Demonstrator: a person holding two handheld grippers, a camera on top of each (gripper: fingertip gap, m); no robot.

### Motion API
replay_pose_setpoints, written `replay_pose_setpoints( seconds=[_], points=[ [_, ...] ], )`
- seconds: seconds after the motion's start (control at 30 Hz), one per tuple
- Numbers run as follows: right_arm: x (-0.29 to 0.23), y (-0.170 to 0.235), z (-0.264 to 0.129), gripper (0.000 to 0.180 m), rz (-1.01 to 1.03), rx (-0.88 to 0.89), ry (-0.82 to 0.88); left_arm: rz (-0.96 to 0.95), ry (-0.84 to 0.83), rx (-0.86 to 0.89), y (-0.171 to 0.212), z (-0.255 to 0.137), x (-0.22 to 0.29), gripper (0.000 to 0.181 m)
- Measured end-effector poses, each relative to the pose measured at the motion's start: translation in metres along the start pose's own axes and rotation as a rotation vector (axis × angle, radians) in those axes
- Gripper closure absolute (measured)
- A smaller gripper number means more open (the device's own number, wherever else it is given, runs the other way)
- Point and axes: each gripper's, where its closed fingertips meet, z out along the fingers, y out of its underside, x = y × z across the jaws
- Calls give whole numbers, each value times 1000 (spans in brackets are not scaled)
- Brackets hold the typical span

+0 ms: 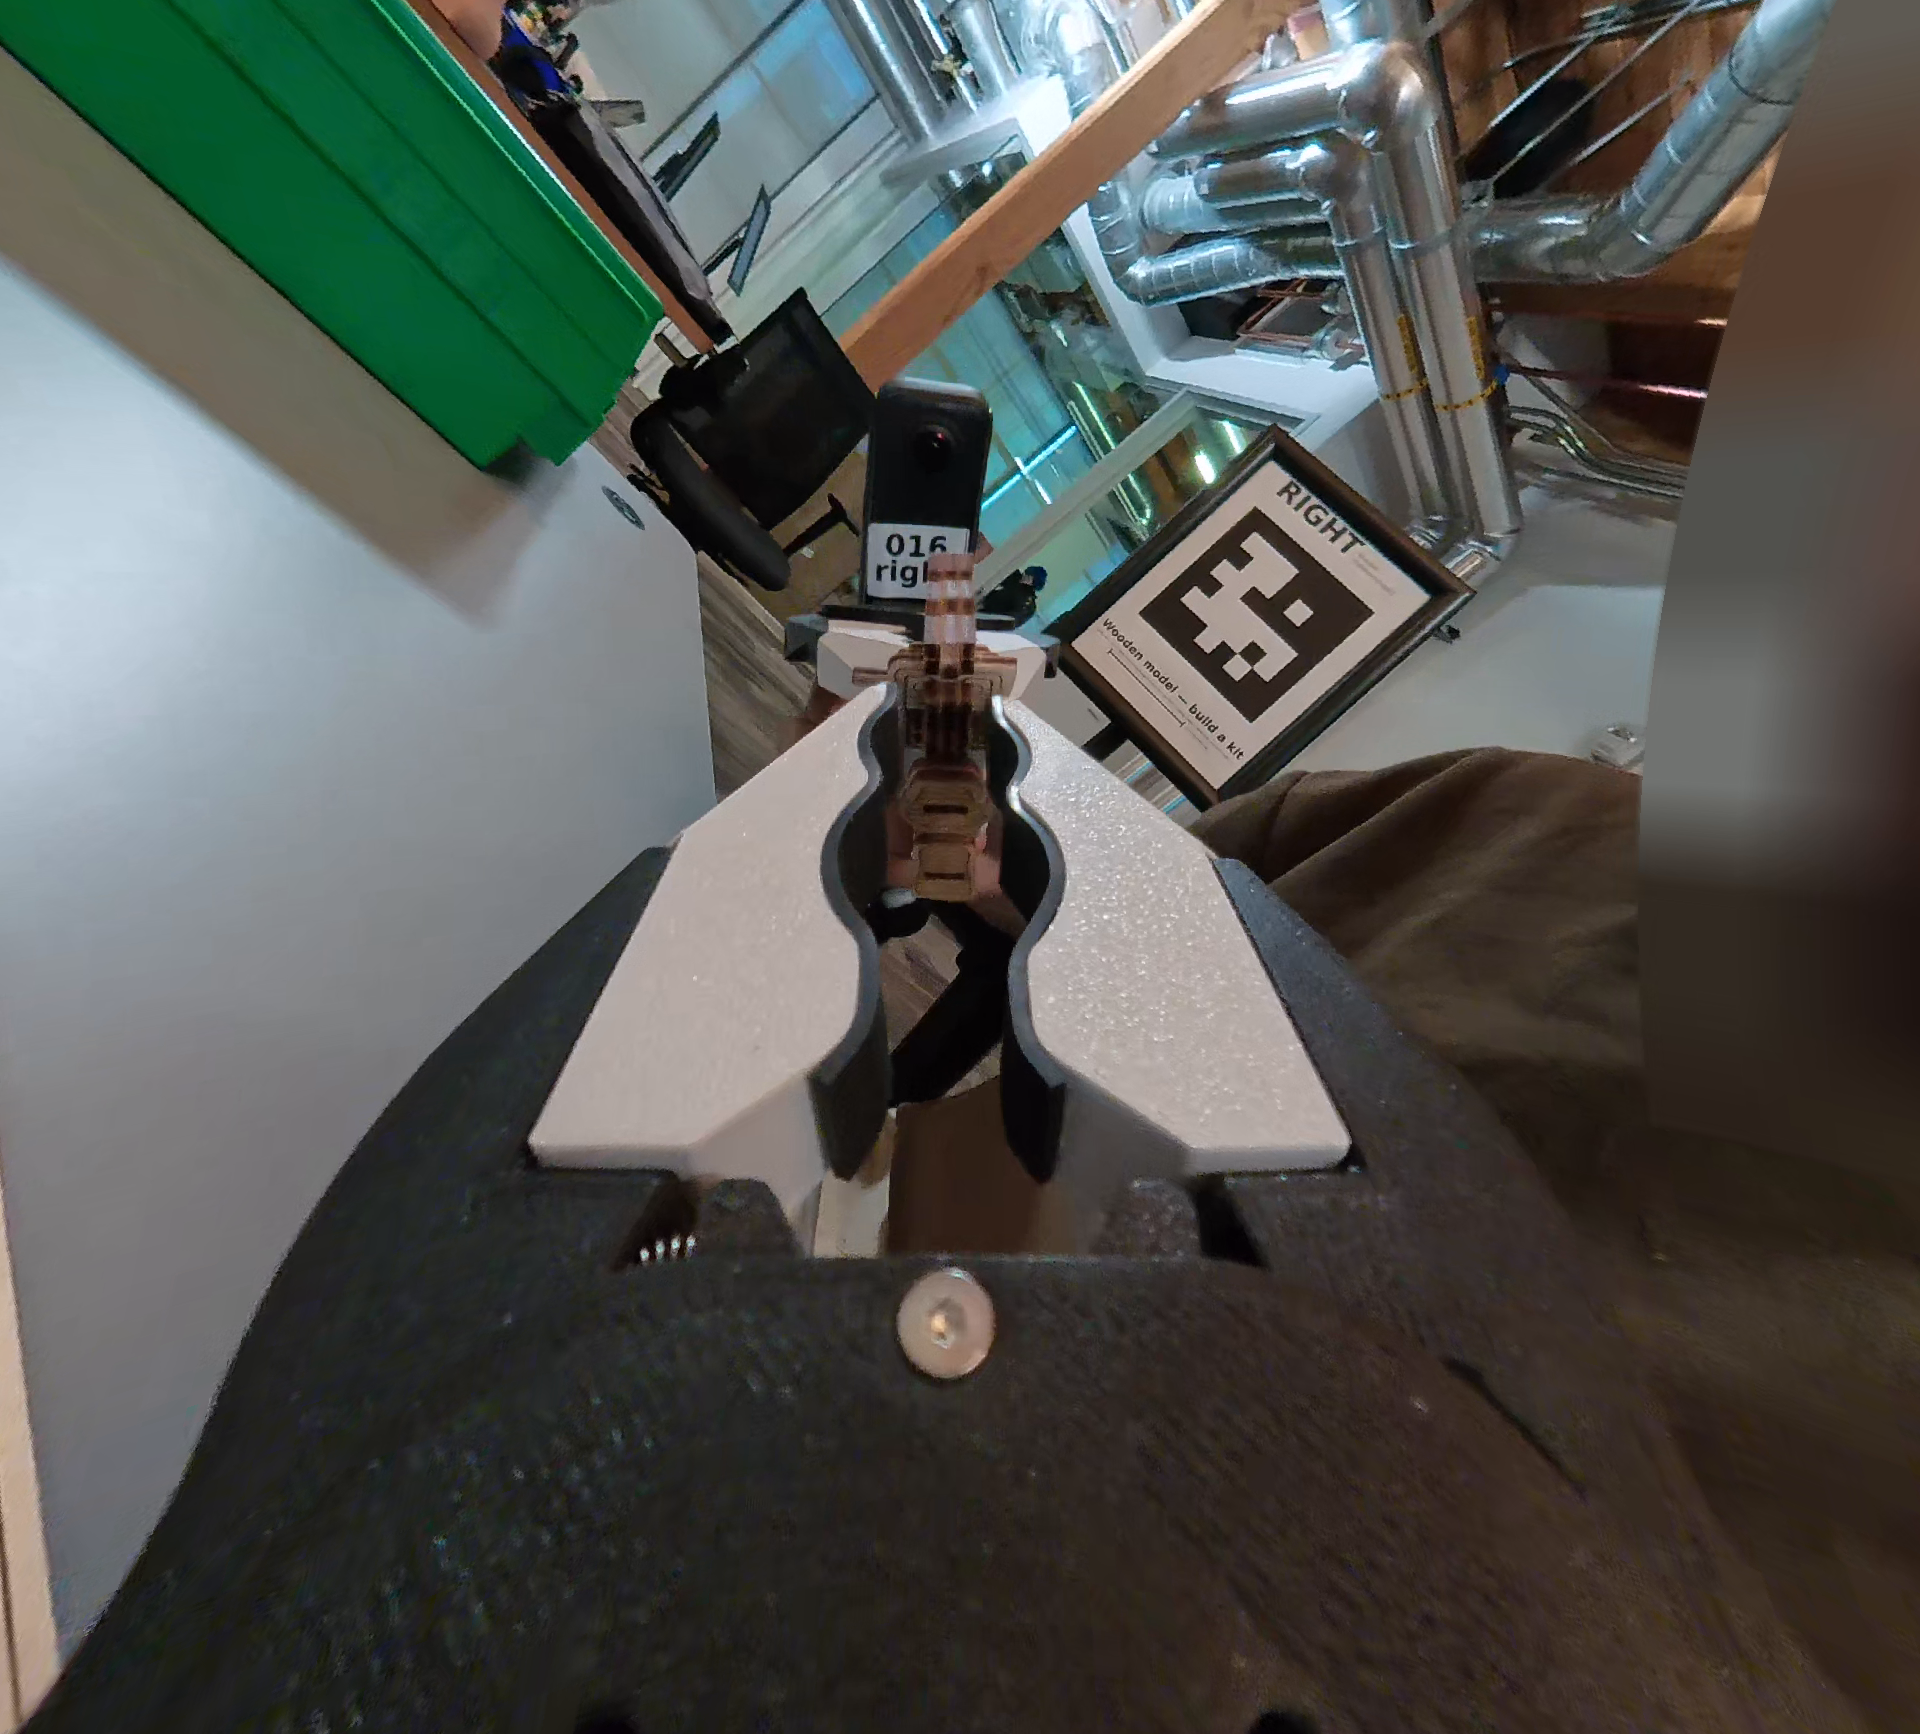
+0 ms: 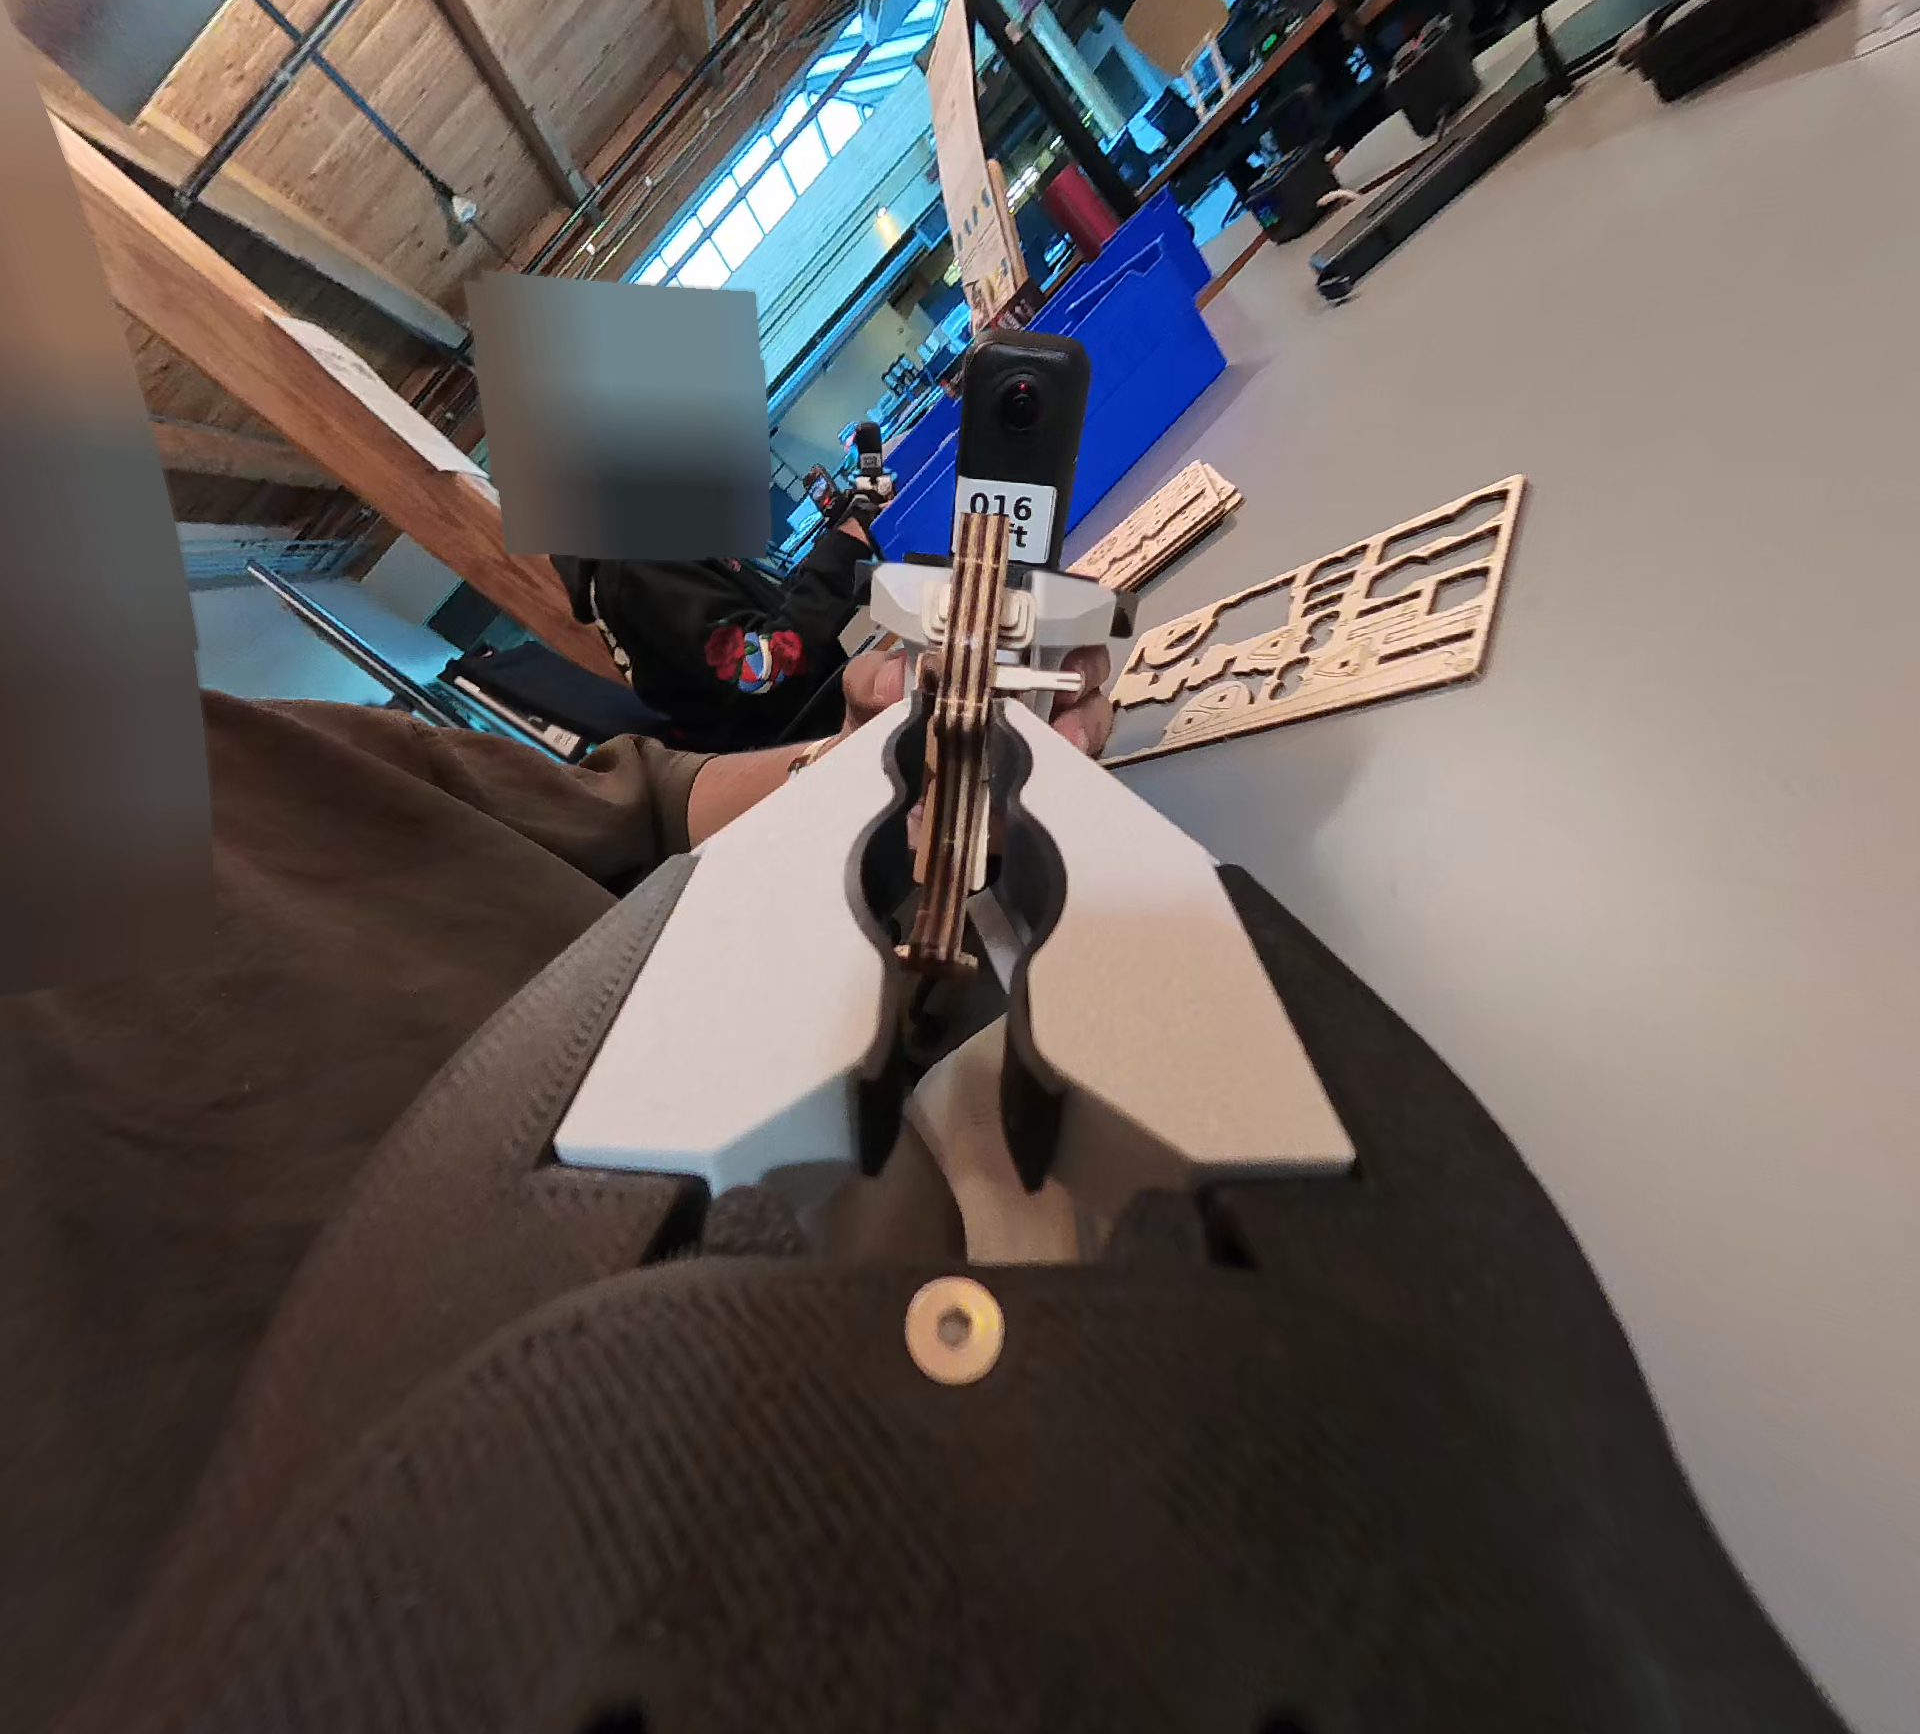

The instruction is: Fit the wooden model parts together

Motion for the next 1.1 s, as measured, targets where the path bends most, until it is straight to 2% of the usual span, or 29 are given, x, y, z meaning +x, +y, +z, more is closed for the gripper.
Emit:
replay_pose_setpoints(
  seconds=[0.13, 0.67, 0.93, 1.1],
  points=[
    [1, 0, -6, 170, 3, 16, 18, 14, 3, -14, -1, 6, -2, 175],
    [5, 0, -14, 170, 13, 44, 37, 44, -11, -34, -2, 12, -4, 176],
    [6, 0, -11, 165, 8, 30, 30, 20, -22, 16, -10, 3, -6, 176],
    [7, -1, -8, 155, -10, 24, 33, 21, -24, 30, -11, -1, -4, 175]
  ],
)
